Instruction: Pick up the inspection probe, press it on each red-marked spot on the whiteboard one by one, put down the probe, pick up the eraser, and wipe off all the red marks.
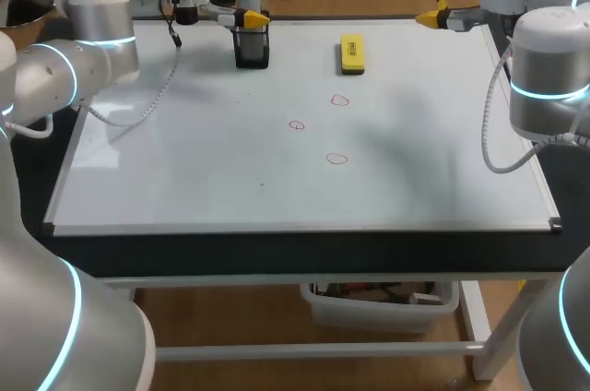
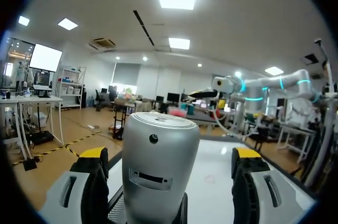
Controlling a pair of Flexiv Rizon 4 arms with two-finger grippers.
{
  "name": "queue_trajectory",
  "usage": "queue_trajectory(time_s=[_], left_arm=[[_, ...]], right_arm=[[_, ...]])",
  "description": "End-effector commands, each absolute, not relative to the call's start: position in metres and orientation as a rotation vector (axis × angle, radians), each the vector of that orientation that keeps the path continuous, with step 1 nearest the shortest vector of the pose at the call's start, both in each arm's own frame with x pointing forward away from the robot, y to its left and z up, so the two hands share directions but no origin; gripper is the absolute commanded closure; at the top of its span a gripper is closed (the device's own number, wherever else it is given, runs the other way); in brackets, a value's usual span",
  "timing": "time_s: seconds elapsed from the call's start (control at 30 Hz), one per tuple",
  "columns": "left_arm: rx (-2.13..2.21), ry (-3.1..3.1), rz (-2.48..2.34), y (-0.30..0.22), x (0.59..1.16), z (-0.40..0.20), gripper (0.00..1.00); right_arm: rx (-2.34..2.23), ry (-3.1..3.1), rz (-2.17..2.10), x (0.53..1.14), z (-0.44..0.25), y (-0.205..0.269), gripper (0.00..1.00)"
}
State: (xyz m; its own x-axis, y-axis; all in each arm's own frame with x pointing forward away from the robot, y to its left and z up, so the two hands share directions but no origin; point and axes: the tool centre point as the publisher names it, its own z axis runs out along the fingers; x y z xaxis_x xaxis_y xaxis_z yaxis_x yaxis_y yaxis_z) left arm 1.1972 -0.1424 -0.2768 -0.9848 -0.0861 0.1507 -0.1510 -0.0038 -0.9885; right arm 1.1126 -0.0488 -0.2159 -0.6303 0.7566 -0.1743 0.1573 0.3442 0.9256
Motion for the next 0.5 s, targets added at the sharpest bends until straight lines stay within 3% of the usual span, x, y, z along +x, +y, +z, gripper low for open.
queue_trajectory(time_s=[0.03,0.13,0.33,0.5], left_arm=[[0.255,-2.184,2.176,-0.1389,1.1981,-0.2766,0.1],[0.252,-2.187,2.174,-0.1369,1.1979,-0.2761,0.3],[0.234,-2.192,2.166,-0.1342,1.1971,-0.2761,1.0],[0.224,-2.199,2.168,-0.1314,1.1965,-0.2746,1.0]], right_arm=[[0.794,2.011,1.289,1.1131,-0.216,-0.0493,0.0],[0.794,2.011,1.289,1.1131,-0.216,-0.0493,0.0],[0.794,2.011,1.289,1.1131,-0.216,-0.0493,0.0],[0.794,2.011,1.289,1.1131,-0.216,-0.0493,0.0]])
